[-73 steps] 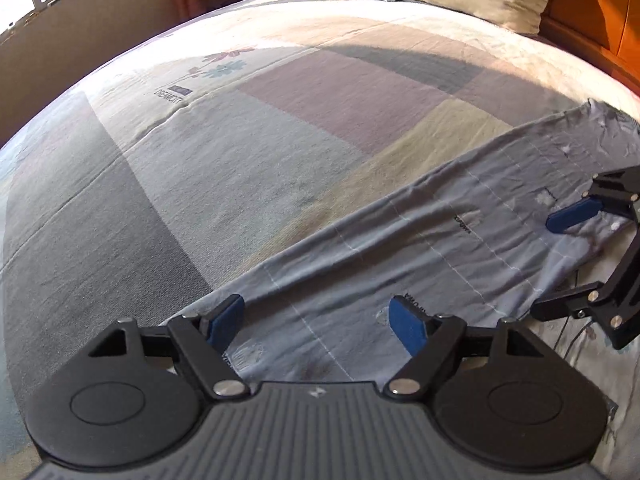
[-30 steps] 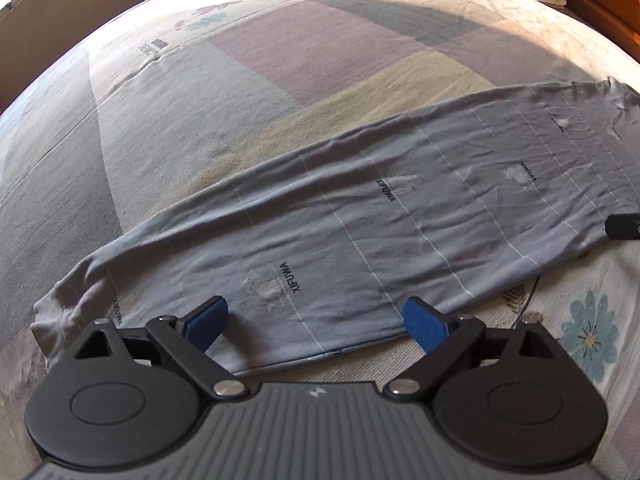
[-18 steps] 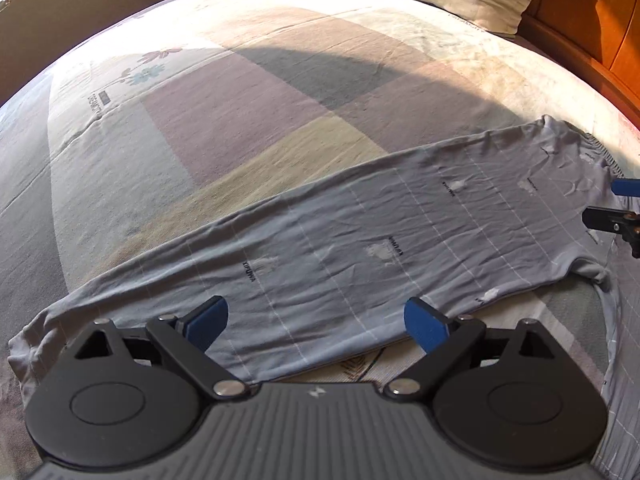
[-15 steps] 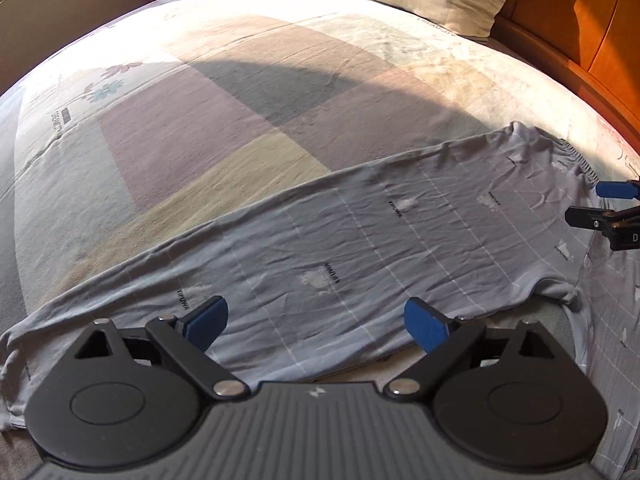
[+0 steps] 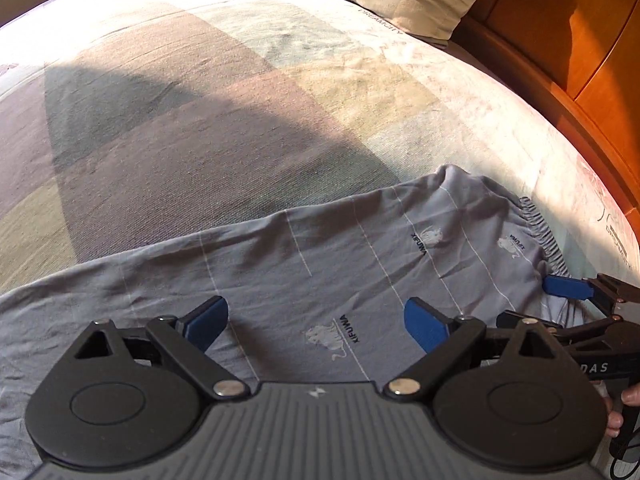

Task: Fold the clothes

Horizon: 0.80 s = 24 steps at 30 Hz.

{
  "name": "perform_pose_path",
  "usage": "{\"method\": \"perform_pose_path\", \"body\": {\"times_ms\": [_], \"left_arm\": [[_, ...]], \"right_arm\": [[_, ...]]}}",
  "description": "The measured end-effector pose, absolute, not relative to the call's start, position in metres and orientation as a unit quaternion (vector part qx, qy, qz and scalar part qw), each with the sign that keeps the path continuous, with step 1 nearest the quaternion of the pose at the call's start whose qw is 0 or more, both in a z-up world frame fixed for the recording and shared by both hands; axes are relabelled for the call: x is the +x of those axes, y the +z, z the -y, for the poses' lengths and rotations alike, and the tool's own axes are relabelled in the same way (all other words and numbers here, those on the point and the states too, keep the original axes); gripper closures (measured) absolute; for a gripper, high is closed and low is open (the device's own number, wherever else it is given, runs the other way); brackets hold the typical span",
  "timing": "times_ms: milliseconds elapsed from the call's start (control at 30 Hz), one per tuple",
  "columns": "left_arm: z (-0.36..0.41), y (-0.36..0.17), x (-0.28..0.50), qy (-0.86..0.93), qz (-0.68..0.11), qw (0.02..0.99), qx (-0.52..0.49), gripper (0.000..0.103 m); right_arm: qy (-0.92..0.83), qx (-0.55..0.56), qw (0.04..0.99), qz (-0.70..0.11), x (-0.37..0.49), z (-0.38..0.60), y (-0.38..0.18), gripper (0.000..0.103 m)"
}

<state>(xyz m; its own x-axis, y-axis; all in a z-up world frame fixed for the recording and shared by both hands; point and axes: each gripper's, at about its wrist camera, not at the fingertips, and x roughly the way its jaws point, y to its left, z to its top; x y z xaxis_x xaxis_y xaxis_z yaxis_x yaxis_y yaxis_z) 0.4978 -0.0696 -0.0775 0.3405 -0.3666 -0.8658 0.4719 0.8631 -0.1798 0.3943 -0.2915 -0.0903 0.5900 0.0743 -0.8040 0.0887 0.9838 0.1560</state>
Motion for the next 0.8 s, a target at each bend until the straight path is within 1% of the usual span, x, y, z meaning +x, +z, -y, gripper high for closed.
{"method": "perform_pose_path", "body": {"times_ms": [100,200,267,333,433,533,667,800], "left_arm": [[0.067,-0.081,0.525,-0.206,-0.512,0.833,0.033,0.008],[0.065,-0.069,0.541,-0.182,-0.513,0.839,-0.005,0.008],[0.070,-0.058,0.540,-0.193,-0.504,0.842,0.000,0.008],[0.076,-0.052,0.536,-0.216,-0.502,0.837,-0.001,0.008],[0.084,-0.049,0.528,-0.241,-0.510,0.826,0.013,0.008],[0.079,-0.052,0.522,-0.222,-0.512,0.829,0.040,0.008],[0.050,-0.059,0.521,-0.195,-0.518,0.833,0.003,0.008],[0.034,-0.077,0.527,-0.194,-0.531,0.824,-0.016,0.008]], "right_arm": [[0.014,0.079,0.891,-0.447,0.389,0.294,-0.092,0.000],[0.024,0.062,0.889,-0.453,0.389,0.292,-0.090,0.000],[0.023,0.057,0.886,-0.460,0.393,0.291,-0.083,0.000],[0.039,0.052,0.898,-0.436,0.397,0.290,-0.070,0.000],[0.072,0.053,0.901,-0.425,0.423,0.286,-0.068,0.000],[0.105,0.056,0.902,-0.415,0.451,0.283,-0.067,0.000],[0.140,0.072,0.897,-0.414,0.480,0.278,-0.074,0.000],[0.141,0.056,0.890,-0.430,0.495,0.272,-0.089,0.000]]}}
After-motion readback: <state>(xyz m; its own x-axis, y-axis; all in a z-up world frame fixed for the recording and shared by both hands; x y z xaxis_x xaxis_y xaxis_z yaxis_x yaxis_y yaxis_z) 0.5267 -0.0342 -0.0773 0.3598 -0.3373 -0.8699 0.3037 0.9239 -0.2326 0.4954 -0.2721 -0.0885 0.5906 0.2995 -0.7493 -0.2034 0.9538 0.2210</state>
